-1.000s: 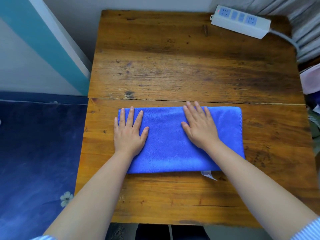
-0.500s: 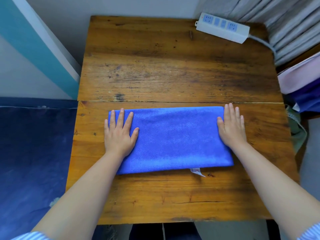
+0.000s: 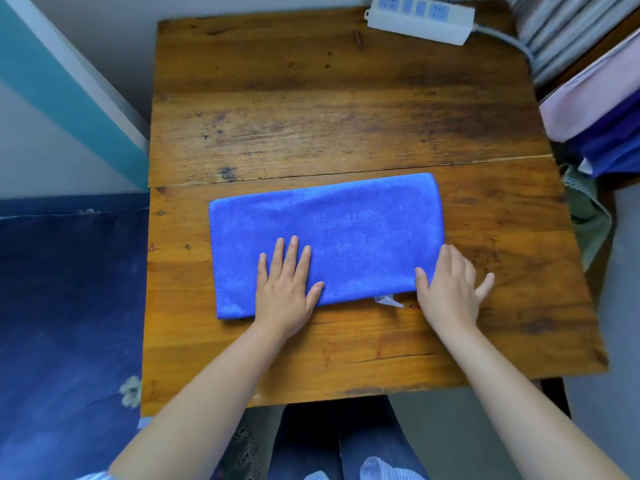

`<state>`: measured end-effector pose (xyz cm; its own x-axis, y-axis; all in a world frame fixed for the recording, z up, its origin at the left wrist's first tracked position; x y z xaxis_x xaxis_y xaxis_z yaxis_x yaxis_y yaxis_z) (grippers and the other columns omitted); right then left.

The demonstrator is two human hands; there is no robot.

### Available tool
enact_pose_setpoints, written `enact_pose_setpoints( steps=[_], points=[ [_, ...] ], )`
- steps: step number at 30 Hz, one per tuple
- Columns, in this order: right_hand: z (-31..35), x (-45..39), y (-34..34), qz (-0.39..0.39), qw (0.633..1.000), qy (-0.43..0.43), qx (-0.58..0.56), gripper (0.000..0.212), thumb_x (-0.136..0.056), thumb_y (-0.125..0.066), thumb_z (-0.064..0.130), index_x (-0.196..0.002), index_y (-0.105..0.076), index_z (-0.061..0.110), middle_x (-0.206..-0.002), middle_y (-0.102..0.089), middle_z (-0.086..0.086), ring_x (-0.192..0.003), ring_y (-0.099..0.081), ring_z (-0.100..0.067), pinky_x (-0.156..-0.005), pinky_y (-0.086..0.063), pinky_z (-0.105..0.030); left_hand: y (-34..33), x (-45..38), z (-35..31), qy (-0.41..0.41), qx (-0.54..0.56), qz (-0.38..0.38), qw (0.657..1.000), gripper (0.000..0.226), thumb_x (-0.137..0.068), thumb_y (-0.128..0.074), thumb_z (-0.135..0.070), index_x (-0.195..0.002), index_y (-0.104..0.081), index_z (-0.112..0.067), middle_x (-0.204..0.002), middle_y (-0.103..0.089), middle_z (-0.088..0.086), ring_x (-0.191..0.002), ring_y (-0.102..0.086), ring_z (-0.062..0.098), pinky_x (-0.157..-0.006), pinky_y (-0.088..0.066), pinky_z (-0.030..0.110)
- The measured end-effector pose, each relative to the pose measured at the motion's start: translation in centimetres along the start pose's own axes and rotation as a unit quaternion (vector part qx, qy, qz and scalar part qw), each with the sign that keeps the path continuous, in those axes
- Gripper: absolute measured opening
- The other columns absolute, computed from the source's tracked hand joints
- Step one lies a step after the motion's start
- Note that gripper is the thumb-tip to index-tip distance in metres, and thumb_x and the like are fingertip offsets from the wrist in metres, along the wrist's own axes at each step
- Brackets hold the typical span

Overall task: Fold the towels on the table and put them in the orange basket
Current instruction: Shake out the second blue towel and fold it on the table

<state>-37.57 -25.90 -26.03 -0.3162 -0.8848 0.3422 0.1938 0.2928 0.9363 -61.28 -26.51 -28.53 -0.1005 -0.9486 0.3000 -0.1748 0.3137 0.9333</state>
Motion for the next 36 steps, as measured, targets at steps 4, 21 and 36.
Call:
enact_pose_setpoints(
  steps=[4, 21, 36],
  points=[
    [0.0, 0.7, -0.7, -0.002, 1.000, 0.001, 0.007, 0.057, -0.095, -0.036, 0.032, -0.144, -0.019, 0.007, -0.153, -0.020, -0.007, -0.140, -0.017, -0.024, -0.112, -0.005, -0.054, -0.4, 0.1, 0.2, 0.002, -0.005, -0.011, 1.000, 0.066, -0.092, -0.039, -0.047, -0.146, -0.017, -0.018, -0.156, -0.009, 0.005, -0.145, -0.001, 0.026, -0.115, 0.004, 0.043],
    [0.3, -0.1, 1.0, -0.028, 0.985, -0.114, -0.128, 0.034, -0.086, -0.058, 0.023, -0.115, -0.050, 0.007, -0.116, -0.059, -0.013, -0.116, -0.043, -0.030, -0.092, -0.025, -0.039, 0.8, -0.1, -0.7, 0.019, -0.053, 0.044, 0.997, 0.065, -0.094, -0.028, -0.049, -0.148, -0.007, -0.019, -0.157, 0.003, 0.004, -0.145, 0.007, 0.022, -0.116, 0.000, 0.045],
    [-4.3, -8.2, 6.5, 0.028, 0.993, -0.050, -0.104, 0.007, -0.083, -0.055, 0.015, -0.089, -0.058, 0.013, -0.100, -0.060, -0.008, -0.101, -0.054, -0.029, -0.076, -0.024, -0.032, 6.4, -12.0, -9.6, -0.085, 0.001, -0.022, 0.996, 0.048, -0.093, -0.039, -0.026, -0.138, -0.031, -0.011, -0.141, -0.038, 0.004, -0.132, -0.030, 0.020, -0.105, -0.024, 0.034]
  ],
)
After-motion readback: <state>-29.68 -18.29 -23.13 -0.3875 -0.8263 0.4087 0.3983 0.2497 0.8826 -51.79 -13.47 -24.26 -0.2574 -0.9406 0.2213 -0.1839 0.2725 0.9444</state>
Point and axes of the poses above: each hand's wrist, its own x-axis away from the middle knuckle, its own y-axis out of the back of the hand, z = x × y, the point moved 5 cm from there along -x, towards the middle knuckle
